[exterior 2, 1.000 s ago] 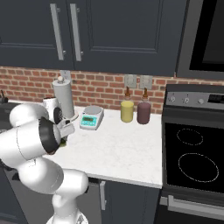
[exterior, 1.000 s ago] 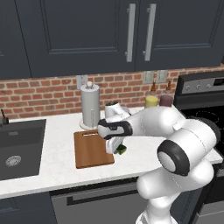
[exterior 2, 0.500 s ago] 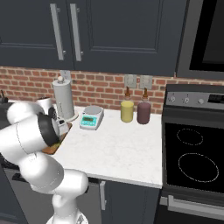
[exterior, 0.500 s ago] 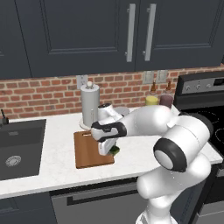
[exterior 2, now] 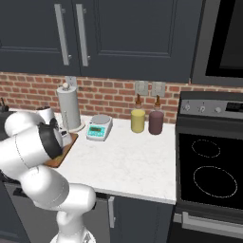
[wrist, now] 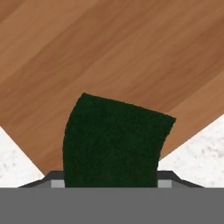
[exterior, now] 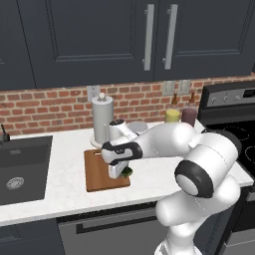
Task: Pick up the sponge from the counter and clean the cutting board by briefly scrubbing or pressing down on the cutting board. Once finished, release the sponge.
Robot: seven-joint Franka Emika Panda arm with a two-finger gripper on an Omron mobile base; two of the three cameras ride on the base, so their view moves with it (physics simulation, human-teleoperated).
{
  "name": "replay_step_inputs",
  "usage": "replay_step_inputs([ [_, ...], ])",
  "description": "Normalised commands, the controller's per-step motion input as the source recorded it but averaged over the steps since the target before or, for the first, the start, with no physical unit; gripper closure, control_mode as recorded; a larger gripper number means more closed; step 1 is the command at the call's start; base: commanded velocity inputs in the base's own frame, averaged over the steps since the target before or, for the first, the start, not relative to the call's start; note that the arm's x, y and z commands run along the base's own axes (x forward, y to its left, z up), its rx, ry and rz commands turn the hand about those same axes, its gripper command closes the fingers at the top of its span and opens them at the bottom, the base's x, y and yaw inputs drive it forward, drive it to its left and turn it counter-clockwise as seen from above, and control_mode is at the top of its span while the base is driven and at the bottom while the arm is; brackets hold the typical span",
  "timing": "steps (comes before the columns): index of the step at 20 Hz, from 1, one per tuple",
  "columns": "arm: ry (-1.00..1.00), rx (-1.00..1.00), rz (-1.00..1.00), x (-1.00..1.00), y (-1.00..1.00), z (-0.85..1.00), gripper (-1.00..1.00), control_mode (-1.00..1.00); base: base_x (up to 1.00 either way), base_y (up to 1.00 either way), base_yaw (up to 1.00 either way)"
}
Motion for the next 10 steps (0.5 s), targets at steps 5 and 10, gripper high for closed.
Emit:
replay_step_inputs([
  [5,0.0,0.05,-0.04,-0.35,0.0,-0.04,1.0,-1.0,0.0,0.0,0.0],
  [10,0.07,0.03,-0.05,-0.27,0.04,-0.07,1.0,-1.0,0.0,0.0,0.0],
])
